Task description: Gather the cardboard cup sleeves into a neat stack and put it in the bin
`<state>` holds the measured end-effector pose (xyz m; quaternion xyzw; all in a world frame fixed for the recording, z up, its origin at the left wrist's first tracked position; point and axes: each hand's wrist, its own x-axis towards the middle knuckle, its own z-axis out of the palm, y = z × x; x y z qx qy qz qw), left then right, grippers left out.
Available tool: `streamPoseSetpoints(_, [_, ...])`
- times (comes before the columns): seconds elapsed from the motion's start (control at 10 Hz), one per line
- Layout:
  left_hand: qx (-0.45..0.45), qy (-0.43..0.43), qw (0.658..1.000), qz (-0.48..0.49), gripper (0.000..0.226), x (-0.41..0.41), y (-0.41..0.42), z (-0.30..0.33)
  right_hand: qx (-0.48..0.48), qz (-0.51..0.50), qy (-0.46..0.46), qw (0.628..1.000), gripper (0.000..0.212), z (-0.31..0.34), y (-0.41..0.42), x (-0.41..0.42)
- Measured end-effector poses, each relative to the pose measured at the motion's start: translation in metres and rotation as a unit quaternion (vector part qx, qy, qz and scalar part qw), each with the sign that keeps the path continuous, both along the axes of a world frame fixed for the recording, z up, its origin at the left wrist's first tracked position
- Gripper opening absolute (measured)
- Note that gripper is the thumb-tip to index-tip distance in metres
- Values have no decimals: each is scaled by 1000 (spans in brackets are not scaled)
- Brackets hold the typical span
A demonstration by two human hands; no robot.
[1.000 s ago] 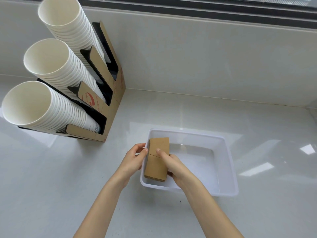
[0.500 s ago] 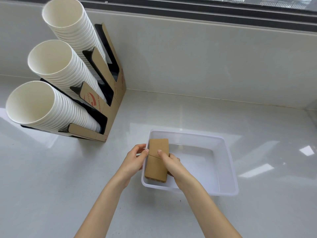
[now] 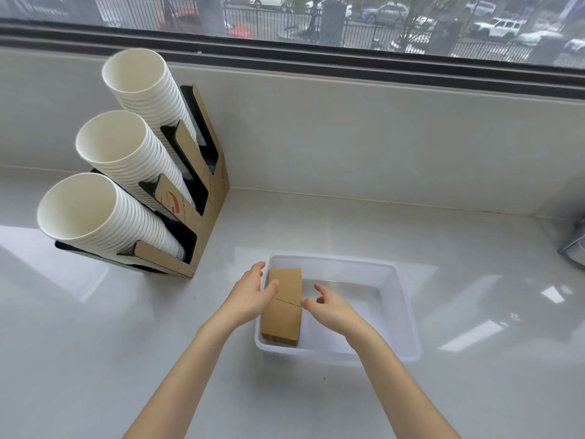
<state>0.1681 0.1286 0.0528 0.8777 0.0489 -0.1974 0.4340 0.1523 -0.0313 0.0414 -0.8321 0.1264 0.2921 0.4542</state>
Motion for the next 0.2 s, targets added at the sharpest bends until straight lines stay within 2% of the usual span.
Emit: streamPoseSetpoints(0.2, [106, -98, 988, -51, 59, 1, -7, 29, -170, 78, -70, 980, 66, 33, -19, -2])
